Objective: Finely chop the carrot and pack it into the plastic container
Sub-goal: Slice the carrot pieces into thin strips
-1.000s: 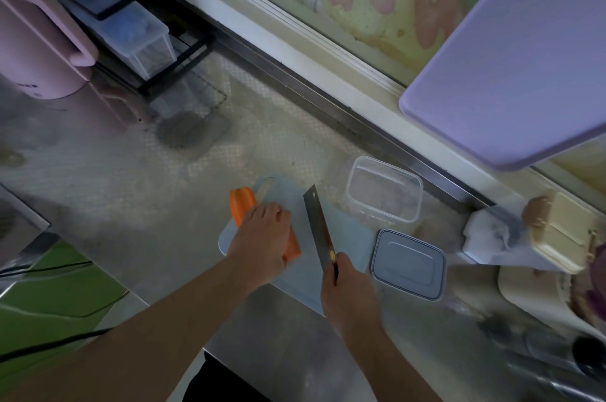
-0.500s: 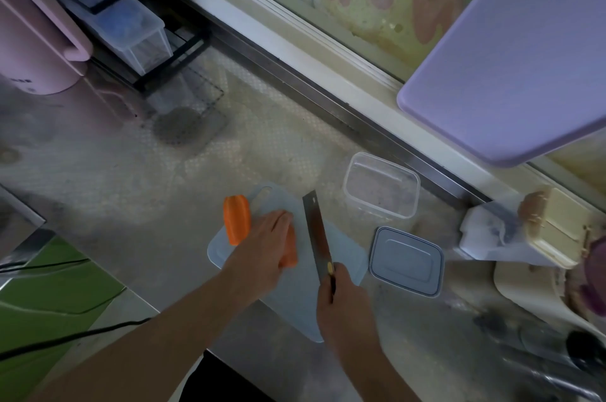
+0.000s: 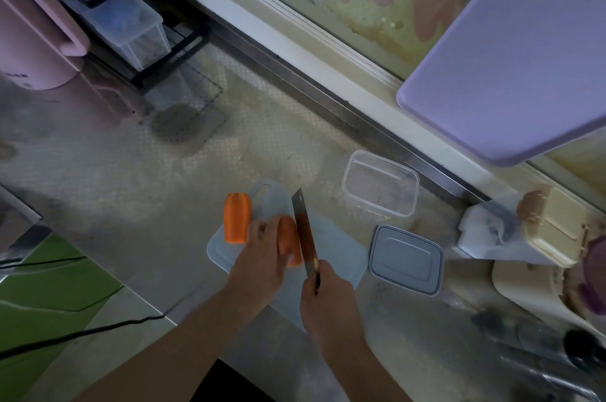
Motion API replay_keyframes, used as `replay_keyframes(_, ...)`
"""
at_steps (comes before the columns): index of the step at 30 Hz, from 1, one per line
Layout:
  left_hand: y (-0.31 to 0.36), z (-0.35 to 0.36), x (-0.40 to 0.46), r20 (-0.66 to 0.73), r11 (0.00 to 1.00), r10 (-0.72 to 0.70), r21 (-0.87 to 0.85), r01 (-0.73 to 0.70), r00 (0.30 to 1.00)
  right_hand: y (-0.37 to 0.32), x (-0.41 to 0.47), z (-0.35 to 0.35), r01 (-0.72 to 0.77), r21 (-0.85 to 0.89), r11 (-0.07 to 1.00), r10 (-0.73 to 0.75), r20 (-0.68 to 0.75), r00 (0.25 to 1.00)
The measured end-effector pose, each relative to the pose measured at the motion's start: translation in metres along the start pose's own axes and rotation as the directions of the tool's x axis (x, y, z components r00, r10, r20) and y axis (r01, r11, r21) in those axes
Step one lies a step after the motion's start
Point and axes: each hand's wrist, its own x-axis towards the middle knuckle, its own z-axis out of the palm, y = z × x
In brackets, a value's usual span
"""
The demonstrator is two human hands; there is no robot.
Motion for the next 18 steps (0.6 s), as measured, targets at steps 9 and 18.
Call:
replay_keyframes(9, 0.001, 0.004, 0.006, -0.046, 0.996, -0.066, -0.069, 0.063, 0.997, 0.0, 0.001, -0.008, -0.161, 0.188, 0.969, 0.155, 0.048, 0.987)
replay_keyframes(18, -0.004, 0.008, 0.01, -0.049, 0.99, -0.103, -0.103, 0.097, 0.994, 0.022, 0.0, 0.003, -0.233, 0.233, 0.944, 0.175, 0.247, 0.953)
